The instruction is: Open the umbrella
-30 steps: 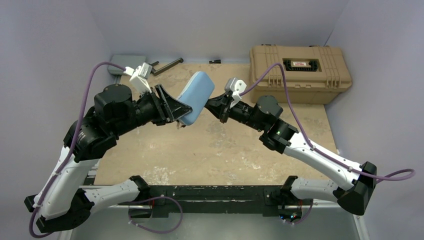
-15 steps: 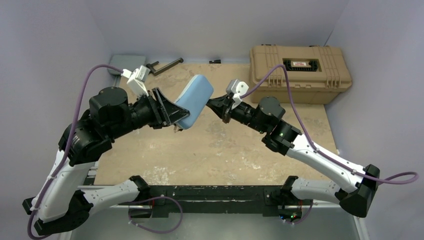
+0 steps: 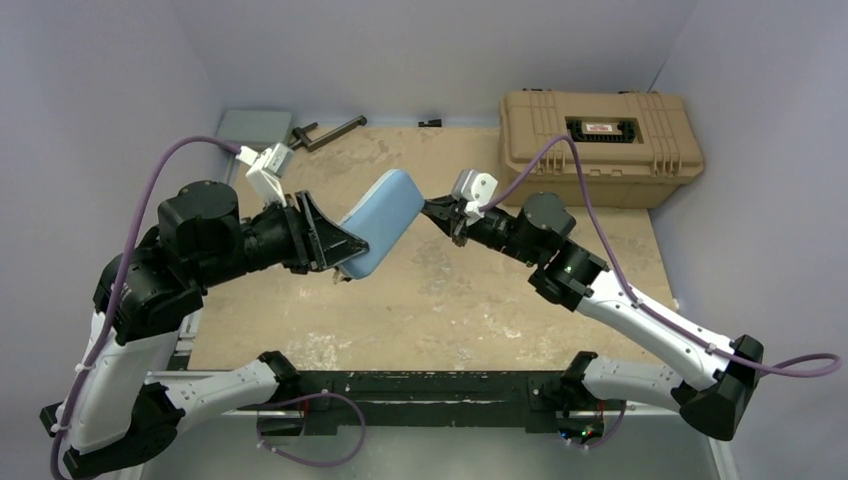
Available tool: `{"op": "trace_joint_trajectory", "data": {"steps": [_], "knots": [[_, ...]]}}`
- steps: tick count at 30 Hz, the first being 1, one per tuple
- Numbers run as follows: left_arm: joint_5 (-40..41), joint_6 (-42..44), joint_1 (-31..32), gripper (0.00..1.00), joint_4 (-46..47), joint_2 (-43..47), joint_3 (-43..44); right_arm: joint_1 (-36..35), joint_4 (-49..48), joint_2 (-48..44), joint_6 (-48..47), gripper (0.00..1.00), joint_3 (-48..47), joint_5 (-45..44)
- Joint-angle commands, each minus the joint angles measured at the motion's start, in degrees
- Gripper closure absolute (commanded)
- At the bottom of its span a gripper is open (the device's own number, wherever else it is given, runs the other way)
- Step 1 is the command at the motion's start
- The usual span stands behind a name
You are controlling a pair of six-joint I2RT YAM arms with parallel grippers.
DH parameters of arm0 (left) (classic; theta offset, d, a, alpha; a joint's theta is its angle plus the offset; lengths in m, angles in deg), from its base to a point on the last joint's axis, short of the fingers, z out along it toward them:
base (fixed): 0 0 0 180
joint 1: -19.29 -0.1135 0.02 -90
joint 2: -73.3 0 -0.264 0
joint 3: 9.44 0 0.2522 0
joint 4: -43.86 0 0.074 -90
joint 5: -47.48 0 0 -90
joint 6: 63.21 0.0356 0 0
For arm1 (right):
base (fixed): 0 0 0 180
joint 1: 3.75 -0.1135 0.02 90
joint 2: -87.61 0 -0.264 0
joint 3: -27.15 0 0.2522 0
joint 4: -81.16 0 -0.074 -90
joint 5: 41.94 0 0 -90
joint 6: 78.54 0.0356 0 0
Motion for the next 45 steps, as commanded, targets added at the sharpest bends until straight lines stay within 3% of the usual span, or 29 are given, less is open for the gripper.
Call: {"op": "trace_joint_trajectory", "data": {"steps": [1, 12, 29, 36, 45], "knots": [[-4.6, 3.6, -0.1, 1.00, -4.6, 0.1, 4.3, 1.3, 0.6, -2.4, -8.1, 1.00, -0.2, 0.5], [-11.2, 8.3, -0.1, 1.00, -13.1, -1.9, 5.0, 1.2, 7.5, -5.1, -21.7, 1.00, 0.3, 2.9], [-21.3, 14.1, -0.1, 1.00, -13.6, -3.1, -4.5, 1.1, 8.1, -4.6, -31.0, 1.00, -1.2, 0.4], [-25.1, 16.1, 0.0, 1.00, -13.2, -3.4, -9.9, -0.8, 16.4, -5.2, -42.5, 1.00, -2.6, 2.8], [-29.0, 18.8, 1.4, 1.00, -14.0, -6.6, -11.1, -1.4, 13.9, -7.9, -41.9, 1.00, 0.6, -0.4]]}}
